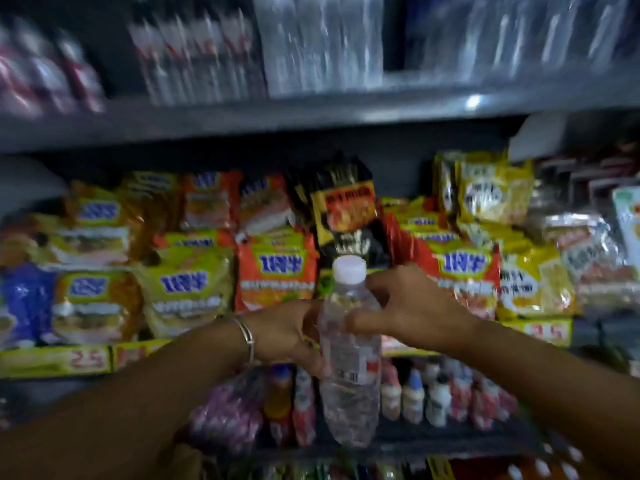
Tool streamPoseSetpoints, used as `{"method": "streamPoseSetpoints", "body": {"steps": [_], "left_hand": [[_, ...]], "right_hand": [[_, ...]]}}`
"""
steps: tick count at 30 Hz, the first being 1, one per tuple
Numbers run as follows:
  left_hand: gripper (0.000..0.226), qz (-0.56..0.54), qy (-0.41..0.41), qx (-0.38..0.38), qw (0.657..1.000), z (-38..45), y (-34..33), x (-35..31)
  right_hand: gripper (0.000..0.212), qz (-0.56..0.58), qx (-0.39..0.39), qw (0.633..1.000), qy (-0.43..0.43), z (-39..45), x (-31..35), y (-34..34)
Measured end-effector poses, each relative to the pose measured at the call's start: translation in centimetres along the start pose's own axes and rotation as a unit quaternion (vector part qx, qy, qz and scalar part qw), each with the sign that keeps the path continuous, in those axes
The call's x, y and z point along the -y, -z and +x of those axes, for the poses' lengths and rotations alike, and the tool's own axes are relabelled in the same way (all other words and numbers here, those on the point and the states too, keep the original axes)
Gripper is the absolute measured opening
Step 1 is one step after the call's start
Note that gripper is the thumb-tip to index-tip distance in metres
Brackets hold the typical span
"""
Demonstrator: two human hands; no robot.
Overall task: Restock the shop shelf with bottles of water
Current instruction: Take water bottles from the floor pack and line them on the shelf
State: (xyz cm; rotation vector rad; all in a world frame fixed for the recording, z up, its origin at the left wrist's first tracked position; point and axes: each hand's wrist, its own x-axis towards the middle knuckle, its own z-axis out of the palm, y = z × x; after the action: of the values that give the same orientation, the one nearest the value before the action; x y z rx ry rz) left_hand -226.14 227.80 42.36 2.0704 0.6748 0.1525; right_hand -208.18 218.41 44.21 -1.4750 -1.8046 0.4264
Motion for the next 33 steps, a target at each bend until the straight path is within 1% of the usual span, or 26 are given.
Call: {"method": "streamPoseSetpoints", "body": {"steps": [2, 3, 6, 7, 9, 11, 13, 15, 18, 22, 24, 26, 27, 30, 32, 33], "left_hand": [[0.053, -0.024, -0.009, -0.009, 1.000, -1.6, 3.5, -4.3], [0.053, -0.028, -0.019, -0.015, 0.999, -2.5, 5.1, -6.3], [0.050, -0.037, -0.051, -0.046, 0.997, -5.1, 9.6, -11.1], [0.051, -0.047, -0.057, -0.060, 0.996, -5.9, 11.1, -12.3], [0.047, -0.078, -0.068, -0.085, 0.991, -7.3, 13.7, -14.6], [0.040, -0.105, -0.087, -0.101, 0.985, -8.4, 16.3, -16.3], [0.047, -0.125, -0.106, -0.131, 0.978, -9.2, 19.1, -17.4], [0.048, -0.127, -0.119, -0.178, 0.968, -9.7, 22.0, -17.9], [0.038, -0.097, -0.153, -0.233, 0.955, -10.3, 25.8, -18.2], [0.031, -0.080, -0.179, -0.301, 0.933, -9.9, 30.3, -18.0], [0.027, -0.088, -0.186, -0.323, 0.924, -9.2, 31.9, -17.4], [0.027, -0.070, -0.182, -0.343, 0.919, -8.2, 33.1, -16.4], [0.030, -0.049, -0.173, -0.353, 0.918, -7.7, 33.6, -15.9], [0.049, -0.002, -0.136, -0.372, 0.918, -5.7, 34.7, -14.2], [0.057, -0.003, -0.124, -0.382, 0.916, -4.2, 35.4, -13.2], [0.057, -0.008, -0.122, -0.384, 0.915, -3.6, 35.6, -12.9]], "right_hand": [[0.027, 0.010, -0.018, 1.000, 0.021, 2.1, 4.2, 3.1], [0.027, 0.012, -0.030, 0.999, 0.031, 3.3, 6.1, 4.5], [0.050, 0.019, -0.054, 0.997, 0.050, 6.7, 11.5, 8.0], [0.054, 0.012, -0.064, 0.996, 0.062, 7.8, 13.3, 9.0], [0.058, 0.006, -0.080, 0.994, 0.078, 10.1, 16.6, 10.6], [0.058, 0.028, -0.089, 0.992, 0.086, 12.5, 19.3, 11.8], [0.050, 0.038, -0.102, 0.990, 0.091, 15.0, 21.7, 12.6], [0.047, 0.041, -0.118, 0.987, 0.097, 17.6, 24.0, 13.2], [0.037, 0.056, -0.152, 0.982, 0.098, 21.3, 26.9, 13.6], [0.042, 0.053, -0.191, 0.976, 0.089, 26.1, 29.4, 13.4], [0.040, 0.041, -0.207, 0.974, 0.083, 28.6, 29.9, 12.9], [0.042, 0.027, -0.217, 0.973, 0.074, 31.0, 29.9, 12.3], [0.042, 0.019, -0.220, 0.973, 0.068, 32.2, 29.7, 12.0], [0.042, -0.021, -0.218, 0.974, 0.054, 35.6, 28.7, 10.7], [0.044, -0.063, -0.219, 0.973, 0.044, 37.7, 28.0, 9.9], [0.045, -0.086, -0.220, 0.971, 0.038, 38.6, 27.7, 9.6]]}}
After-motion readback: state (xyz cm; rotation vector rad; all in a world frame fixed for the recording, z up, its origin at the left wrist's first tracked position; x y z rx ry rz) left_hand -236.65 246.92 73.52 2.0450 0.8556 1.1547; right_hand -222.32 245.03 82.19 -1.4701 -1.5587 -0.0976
